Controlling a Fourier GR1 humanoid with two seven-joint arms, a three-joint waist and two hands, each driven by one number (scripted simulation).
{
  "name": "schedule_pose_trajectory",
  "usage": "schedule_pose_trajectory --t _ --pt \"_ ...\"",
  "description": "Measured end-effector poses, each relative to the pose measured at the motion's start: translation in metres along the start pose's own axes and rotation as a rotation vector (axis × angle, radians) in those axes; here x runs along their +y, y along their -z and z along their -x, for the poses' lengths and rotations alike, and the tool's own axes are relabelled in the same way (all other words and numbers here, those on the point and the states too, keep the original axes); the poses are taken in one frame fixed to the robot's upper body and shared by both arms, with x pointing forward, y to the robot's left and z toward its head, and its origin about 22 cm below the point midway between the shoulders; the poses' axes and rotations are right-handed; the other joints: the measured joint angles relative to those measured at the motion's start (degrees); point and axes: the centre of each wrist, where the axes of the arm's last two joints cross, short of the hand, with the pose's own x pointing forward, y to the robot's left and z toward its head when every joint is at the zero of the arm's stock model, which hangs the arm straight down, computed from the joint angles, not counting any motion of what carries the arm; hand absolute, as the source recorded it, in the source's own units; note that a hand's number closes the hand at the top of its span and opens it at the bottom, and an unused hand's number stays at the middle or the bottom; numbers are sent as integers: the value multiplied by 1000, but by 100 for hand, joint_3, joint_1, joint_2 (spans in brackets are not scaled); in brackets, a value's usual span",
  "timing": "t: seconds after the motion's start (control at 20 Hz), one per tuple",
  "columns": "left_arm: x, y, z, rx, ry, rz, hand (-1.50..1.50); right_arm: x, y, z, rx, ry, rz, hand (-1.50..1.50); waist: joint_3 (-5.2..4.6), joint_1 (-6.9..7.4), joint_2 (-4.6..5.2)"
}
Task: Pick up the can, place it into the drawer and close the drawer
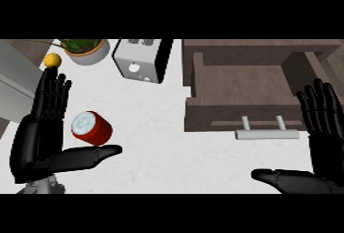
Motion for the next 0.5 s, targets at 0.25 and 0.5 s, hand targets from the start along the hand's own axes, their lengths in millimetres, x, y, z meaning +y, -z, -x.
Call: schedule_pose_trajectory --t 0.25,0.5 --pt "-6 -1 -13 130 31 -49 -150 -4 -3 3 102 -16 25 -150 -9 22 -30" --pt "-10 -5 -23 162 43 -83 -150 -12 -18 5 133 -23 41 -150 -12 21 -40"
